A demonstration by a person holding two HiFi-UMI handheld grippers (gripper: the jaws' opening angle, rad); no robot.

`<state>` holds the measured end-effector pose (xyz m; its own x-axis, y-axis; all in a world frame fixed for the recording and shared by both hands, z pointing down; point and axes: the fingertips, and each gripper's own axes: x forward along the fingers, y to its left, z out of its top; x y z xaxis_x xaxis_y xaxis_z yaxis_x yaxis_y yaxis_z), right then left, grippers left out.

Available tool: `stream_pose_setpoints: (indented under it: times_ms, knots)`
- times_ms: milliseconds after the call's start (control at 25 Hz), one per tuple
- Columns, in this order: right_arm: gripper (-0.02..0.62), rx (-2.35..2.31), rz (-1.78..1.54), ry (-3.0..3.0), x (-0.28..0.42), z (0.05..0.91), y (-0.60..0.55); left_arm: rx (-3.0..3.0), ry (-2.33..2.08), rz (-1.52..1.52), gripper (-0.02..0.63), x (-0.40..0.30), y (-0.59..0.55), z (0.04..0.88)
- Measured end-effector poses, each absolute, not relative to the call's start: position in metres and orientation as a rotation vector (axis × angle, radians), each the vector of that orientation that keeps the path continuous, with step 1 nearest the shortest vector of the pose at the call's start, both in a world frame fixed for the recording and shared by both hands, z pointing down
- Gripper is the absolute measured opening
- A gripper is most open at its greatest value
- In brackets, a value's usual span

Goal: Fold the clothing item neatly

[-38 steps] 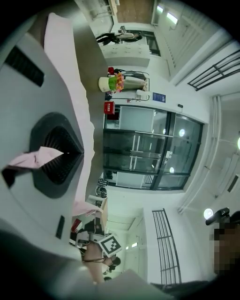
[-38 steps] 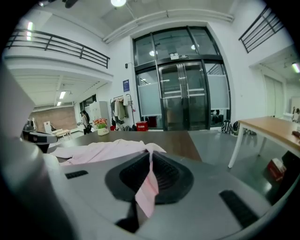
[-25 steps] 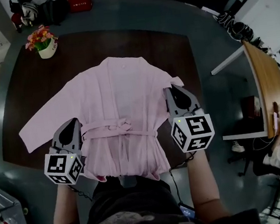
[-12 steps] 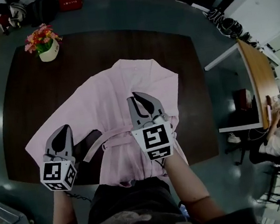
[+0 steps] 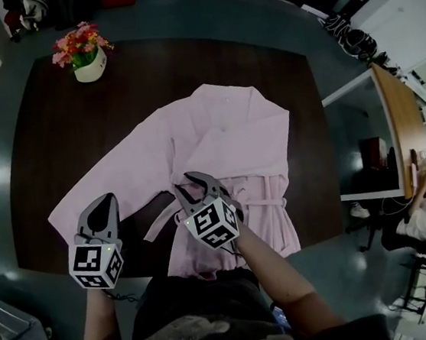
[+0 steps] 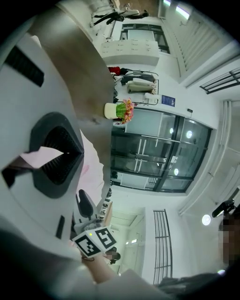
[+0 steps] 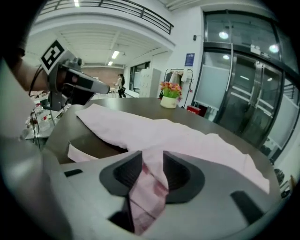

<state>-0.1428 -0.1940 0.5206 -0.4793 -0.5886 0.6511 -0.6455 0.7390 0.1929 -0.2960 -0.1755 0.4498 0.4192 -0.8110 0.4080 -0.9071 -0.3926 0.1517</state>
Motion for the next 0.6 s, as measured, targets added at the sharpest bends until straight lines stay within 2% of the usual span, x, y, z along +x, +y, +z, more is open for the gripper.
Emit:
stream_pose_setpoints:
  times_ms: [120, 360, 600]
  knots:
    - [0.132, 0.870, 0.069, -2.249, -0.156, 0.513, -0.184, 2.331, -1.465, 0.387, 0.008, -0.299, -0.174, 0.453]
    - [0.130, 1.072, 0.179, -2.223, -0.143, 0.500, -0.219, 2.316, -1.458, 0.397, 0.008, -0.308, -0.174, 0.461]
    - [0.132, 1.172, 0.481, -2.076, -0.155, 0.527, -0.286, 2.279, -1.484, 0.382, 0.008, -0.315, -0.178, 0.464]
